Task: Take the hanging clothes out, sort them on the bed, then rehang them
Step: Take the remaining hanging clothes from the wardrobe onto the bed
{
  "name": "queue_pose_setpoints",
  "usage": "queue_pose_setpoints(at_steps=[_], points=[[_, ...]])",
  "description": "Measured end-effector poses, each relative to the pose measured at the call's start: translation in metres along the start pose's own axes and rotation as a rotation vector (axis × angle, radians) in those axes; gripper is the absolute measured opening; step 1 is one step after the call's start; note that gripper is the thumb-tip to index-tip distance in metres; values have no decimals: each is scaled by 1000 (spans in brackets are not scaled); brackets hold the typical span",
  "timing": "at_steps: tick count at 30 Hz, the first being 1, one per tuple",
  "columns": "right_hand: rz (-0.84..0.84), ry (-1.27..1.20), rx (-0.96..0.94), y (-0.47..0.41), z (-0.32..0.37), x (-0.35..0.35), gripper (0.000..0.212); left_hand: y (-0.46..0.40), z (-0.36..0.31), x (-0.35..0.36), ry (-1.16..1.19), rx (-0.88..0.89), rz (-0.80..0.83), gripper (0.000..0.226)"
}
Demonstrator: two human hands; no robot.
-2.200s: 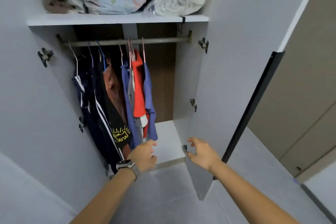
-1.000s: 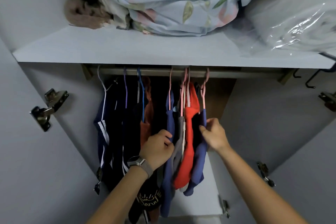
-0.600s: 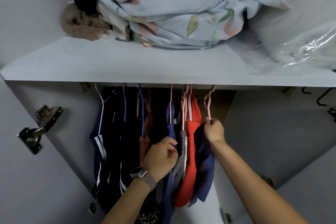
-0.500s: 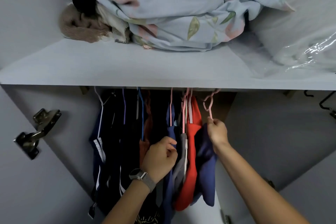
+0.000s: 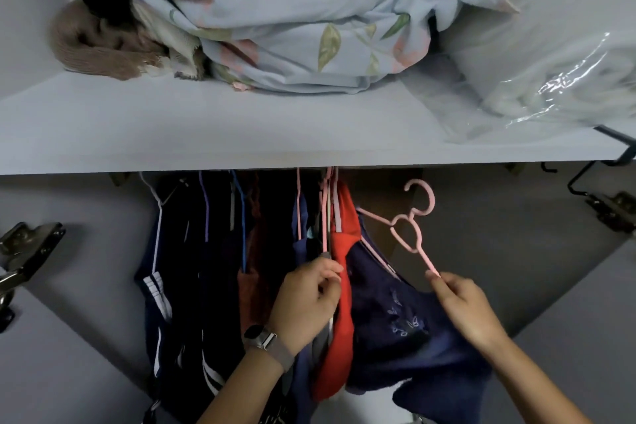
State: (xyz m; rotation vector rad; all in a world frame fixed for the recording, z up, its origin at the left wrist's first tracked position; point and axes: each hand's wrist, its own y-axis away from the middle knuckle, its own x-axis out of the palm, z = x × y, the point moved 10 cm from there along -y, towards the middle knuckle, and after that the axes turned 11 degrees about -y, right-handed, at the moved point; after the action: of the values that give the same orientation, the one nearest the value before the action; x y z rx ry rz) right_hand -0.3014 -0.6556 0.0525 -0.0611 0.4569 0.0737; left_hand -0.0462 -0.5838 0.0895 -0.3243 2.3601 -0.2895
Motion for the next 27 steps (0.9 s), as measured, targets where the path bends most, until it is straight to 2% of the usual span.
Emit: queue_pose_setpoints(at_steps=[5, 9, 10, 12, 14, 15, 17, 18, 20, 22, 25, 27], points=[[-3, 147, 35, 38, -13, -34, 51, 8, -44, 32, -107, 241, 35, 38], [29, 222, 11, 77, -18, -72, 64, 10, -66, 57, -142, 300, 100, 50], [53, 240, 6, 87, -21, -81, 70, 11, -69, 63, -252, 357, 83, 54], [106, 295, -20, 107, -23, -98, 77, 14, -74, 77, -601, 484, 71, 76], [144, 304, -51, 124, -19, -111, 77, 18, -75, 95, -846, 515, 204, 89], [146, 295, -62, 130, -17, -117, 75, 22, -73, 105, -877, 502, 309, 83], [150, 280, -73, 138, -16, -129, 73, 36, -67, 123, -759, 437, 508, 65], [156, 278, -74, 140, -18, -135, 73, 44, -70, 129, -701, 424, 540, 63], [177, 287, -77, 143, -21, -147, 74, 59, -86, 130, -653, 447, 499, 72], [201, 305, -83, 145, -23, -157, 75, 71, -99, 128, -619, 461, 439, 72], [242, 329, -96, 147, -23, -168, 78, 87, -120, 120, -548, 459, 321, 46], [262, 306, -108, 150, -21, -172, 78, 100, -138, 110, -621, 521, 117, 29]])
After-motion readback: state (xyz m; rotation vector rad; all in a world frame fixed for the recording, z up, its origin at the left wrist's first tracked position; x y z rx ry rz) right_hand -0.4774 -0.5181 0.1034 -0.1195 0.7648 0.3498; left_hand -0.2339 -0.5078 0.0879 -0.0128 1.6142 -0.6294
